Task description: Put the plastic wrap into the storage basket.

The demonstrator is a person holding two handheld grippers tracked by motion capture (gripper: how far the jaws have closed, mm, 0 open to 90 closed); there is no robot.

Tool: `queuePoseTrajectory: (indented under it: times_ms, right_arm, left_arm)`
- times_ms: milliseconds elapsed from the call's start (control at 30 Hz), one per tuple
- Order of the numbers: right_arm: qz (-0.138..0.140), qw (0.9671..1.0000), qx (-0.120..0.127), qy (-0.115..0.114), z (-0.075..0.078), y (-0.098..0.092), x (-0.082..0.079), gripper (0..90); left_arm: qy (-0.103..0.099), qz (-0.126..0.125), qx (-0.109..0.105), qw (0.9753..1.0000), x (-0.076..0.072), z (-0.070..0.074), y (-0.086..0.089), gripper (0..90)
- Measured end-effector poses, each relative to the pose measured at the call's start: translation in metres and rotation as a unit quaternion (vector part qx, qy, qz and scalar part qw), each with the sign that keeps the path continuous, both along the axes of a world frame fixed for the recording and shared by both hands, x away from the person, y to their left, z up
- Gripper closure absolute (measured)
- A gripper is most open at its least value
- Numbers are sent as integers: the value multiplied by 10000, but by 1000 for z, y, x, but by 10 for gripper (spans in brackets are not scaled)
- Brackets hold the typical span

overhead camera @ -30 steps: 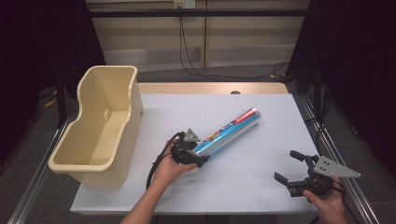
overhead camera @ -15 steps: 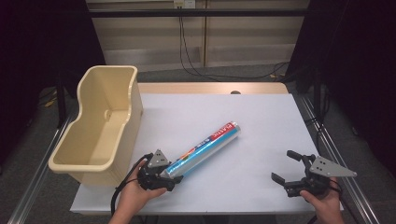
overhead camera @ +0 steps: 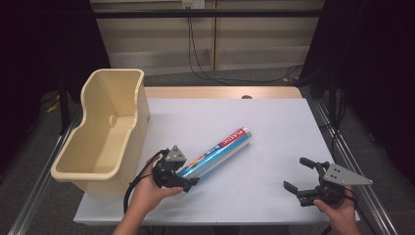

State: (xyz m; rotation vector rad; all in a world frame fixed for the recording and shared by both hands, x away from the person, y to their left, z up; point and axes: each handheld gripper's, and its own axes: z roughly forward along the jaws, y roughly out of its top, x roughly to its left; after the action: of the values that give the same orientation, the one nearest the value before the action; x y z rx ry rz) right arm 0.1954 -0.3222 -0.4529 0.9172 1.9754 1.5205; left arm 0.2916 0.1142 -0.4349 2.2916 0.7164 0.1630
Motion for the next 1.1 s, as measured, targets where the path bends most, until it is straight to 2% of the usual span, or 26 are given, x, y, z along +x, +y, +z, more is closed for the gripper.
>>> queuePoseTrajectory:
  times_ms: [100,133,167,267,300,333,367,433,500,533,600,700,733,933,1100]
  right_arm:
    - [22,10000,1,4,0,-1,0,6]
    - [22,10000,1,4,0,-1,0,6]
    - [16,10000,-6,-5,0,-1,0,6]
    - [0,10000,-15,9,0,-2,0,6]
    - [7,10000,-9,16,-1,-3,0,6]
    - [8,10000,-11,20,-1,-3,0,6]
    - [9,10000,-10,20,-1,-3,0,6]
    - [12,10000,-13,23,-1,-3,0,6]
    - [25,10000,-15,27,-1,-3,0,6]
    - [25,10000,-15,27,-1,-3,0,6]
    - [33,10000,-24,32,-1,-3,0,6]
    - [41,10000,-37,50,-1,-3,1,6]
    - [30,10000,-39,51,-2,-3,1,6]
    - [44,10000,-49,48,-1,-4,0,6]
    - [55,10000,-51,51,-2,-4,0,6]
  left_arm:
    - [113,-37,148,9998,14,7,-17,197]
    - [113,-37,148,9998,14,7,-17,197]
    - [195,-73,217,9995,21,10,-27,197]
    - [305,-34,270,9992,27,11,-36,197]
    - [403,-29,377,9985,35,13,-44,195]
    - [403,-29,377,9985,35,13,-44,193]
    - [525,21,456,9976,42,15,-53,190]
    - [558,31,507,9972,46,15,-57,186]
    - [705,54,668,9953,54,16,-68,186]
    - [705,54,668,9953,54,16,-68,186]
    - [869,101,736,9934,60,16,-76,186]
    - [1058,111,1007,9892,68,14,-85,187]
    - [1116,158,1019,9884,70,13,-88,187]
    - [1324,202,1234,9833,79,5,-95,194]
    - [1390,193,1353,9808,82,-1,-98,199]
